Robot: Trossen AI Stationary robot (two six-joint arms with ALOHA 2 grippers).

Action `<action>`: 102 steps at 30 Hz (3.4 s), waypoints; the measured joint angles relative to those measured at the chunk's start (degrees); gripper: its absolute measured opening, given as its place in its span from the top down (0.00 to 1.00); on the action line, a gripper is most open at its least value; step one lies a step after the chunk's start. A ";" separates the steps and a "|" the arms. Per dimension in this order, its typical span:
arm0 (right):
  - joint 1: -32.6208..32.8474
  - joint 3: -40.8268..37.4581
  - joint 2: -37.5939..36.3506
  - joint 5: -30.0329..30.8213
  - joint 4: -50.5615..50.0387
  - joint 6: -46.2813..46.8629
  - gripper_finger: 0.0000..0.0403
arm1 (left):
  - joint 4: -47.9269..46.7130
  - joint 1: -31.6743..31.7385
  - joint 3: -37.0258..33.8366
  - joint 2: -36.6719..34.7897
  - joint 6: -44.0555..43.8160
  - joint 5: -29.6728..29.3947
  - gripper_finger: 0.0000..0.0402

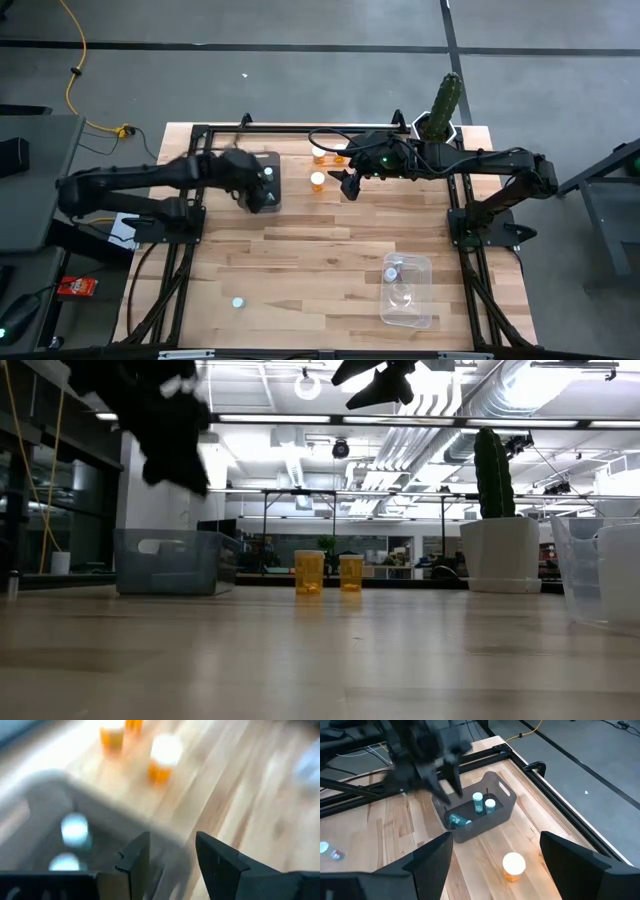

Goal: Pick and place medicine bottles into bin by pill shape (circle, oval)
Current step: Put the large orange medicine bottle into the transparent bin

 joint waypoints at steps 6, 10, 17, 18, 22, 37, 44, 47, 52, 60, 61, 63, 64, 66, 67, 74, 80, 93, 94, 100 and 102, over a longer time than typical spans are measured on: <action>0.00 0.00 0.00 -0.01 -1.60 -0.08 0.27 | 16.60 -2.06 0.89 -12.71 0.90 1.49 0.63; 0.13 0.00 0.00 -0.79 -2.77 -0.08 0.27 | 25.64 -4.83 0.89 -17.86 1.71 1.21 0.63; 1.13 0.00 0.00 -2.94 -2.39 -1.56 0.27 | 33.06 -10.40 -2.47 -20.37 3.20 0.00 0.63; 1.33 0.00 0.00 -2.95 -1.80 -1.59 0.27 | 35.49 -11.28 -4.07 -20.37 2.94 -1.09 0.63; 2.29 -3.00 -0.73 -4.67 7.51 -1.20 0.27 | 45.00 -13.81 -11.10 -20.27 0.76 -4.53 0.63; 3.10 -18.40 -7.06 -5.90 30.15 0.43 0.27 | 48.66 -14.51 -14.67 -21.23 -0.75 -4.86 0.63; 3.08 -18.36 -7.04 -5.90 30.02 1.81 0.27 | 48.62 -14.51 -14.67 -21.24 -0.96 -4.88 0.63; 3.08 -18.36 -7.04 -5.90 30.02 2.48 0.27 | 48.61 -14.51 -14.67 -21.24 -1.21 -4.88 0.63; 3.10 -18.34 -7.04 -6.08 30.02 3.83 0.27 | 48.59 -14.51 -14.67 -21.24 -1.21 -4.88 0.63; 1.80 -15.89 -2.25 -1.72 23.50 11.23 0.27 | 48.59 -14.51 -14.67 -21.24 -1.35 -4.85 0.63; 1.38 -13.99 -0.47 -1.60 20.27 11.87 0.27 | 48.59 -14.51 -14.67 -21.24 -1.51 -4.85 0.63; 0.66 -9.34 3.37 -0.56 14.44 11.89 0.27 | 48.59 -14.51 -14.67 -21.24 -2.39 -4.85 0.63; 0.26 -6.92 5.46 1.26 11.59 11.89 0.27 | 48.59 -14.51 -14.67 -21.24 -2.75 -4.85 0.63; -0.47 -2.74 9.75 5.13 6.13 12.06 0.27 | 48.59 -14.51 -14.67 -21.24 -2.77 -4.85 0.63; -1.10 -1.02 12.02 6.41 3.84 12.11 0.27 | 48.57 -14.51 -14.67 -21.24 -2.79 -4.87 0.63; -4.47 7.01 24.17 6.08 -1.28 16.49 0.27 | 48.55 -14.51 -14.67 -21.24 -2.77 -4.88 0.63; -5.31 10.21 29.39 5.01 -1.98 19.92 0.27 | 48.55 -14.51 -14.67 -21.23 -2.77 -4.89 0.63; -5.27 10.19 34.25 4.25 -2.70 21.29 0.27 | 48.55 -14.49 -14.67 -21.22 -2.74 -5.03 0.63; -5.27 10.21 34.44 4.70 -2.44 21.08 0.27 | 48.55 -14.49 -14.67 -21.22 -2.76 -5.03 0.63; -5.27 10.19 34.56 4.37 -2.53 20.95 0.27 | 48.53 -14.49 -14.67 -21.22 -2.90 -5.03 0.63; -5.27 10.19 34.56 3.76 -2.54 20.95 0.27 | 48.53 -14.49 -14.67 -21.22 -2.90 -5.03 0.63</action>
